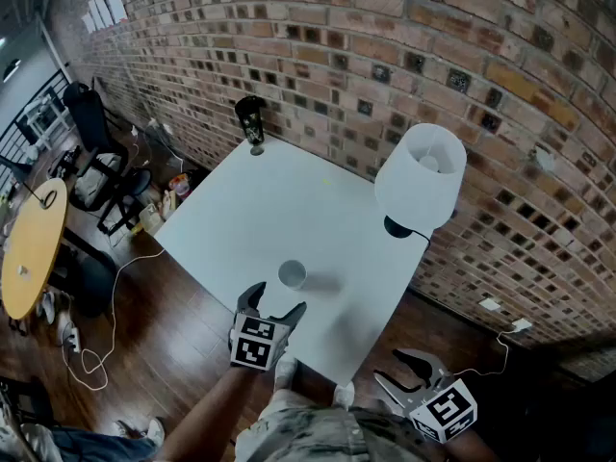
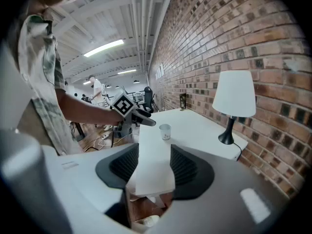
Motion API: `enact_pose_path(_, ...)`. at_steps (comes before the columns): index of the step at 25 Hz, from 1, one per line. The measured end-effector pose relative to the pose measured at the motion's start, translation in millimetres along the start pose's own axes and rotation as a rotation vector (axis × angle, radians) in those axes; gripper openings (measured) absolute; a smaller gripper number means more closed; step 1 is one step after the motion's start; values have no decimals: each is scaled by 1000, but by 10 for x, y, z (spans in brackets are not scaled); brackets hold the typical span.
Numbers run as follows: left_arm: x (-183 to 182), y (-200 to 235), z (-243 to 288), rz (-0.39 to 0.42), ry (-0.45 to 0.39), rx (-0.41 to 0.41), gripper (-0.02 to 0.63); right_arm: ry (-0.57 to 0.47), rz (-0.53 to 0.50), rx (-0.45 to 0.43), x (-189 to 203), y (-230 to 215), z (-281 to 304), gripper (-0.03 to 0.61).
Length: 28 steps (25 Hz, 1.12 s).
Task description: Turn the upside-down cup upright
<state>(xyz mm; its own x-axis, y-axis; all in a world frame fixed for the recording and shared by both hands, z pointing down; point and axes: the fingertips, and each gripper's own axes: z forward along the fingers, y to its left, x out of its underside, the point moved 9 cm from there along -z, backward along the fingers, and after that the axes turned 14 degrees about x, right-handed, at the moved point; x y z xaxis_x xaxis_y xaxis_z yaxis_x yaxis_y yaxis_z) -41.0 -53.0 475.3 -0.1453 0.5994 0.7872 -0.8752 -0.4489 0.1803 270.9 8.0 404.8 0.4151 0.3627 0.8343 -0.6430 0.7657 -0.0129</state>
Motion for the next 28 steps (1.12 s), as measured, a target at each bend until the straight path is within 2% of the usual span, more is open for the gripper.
enact_pose_path(4, -71, 350, 406, 42, 73, -19, 403, -2, 25, 44, -96, -116, 209, 201)
enact_pose_path(8, 29, 591, 737, 52, 160, 6, 414, 10, 35, 96, -224, -130, 344, 207)
enact_pose_path(12, 82, 687, 934, 70, 197, 52, 414, 87, 32, 145, -305, -157, 499, 207)
enact_pose_path(17, 116, 772, 1058, 89, 219, 102, 414, 152, 11, 134, -481, -113, 766, 206)
enact_pose_path(20, 127, 794, 1084, 107, 213, 121, 383, 167, 5, 131, -530, -13, 876, 206)
enact_pose_path(23, 139, 827, 1069, 92, 186, 146, 379, 187, 14, 133, -520, 59, 940, 206)
enact_pose_path(28, 110, 945, 976, -15, 119, 234, 377, 206, 28, 146, -514, 117, 1028, 206)
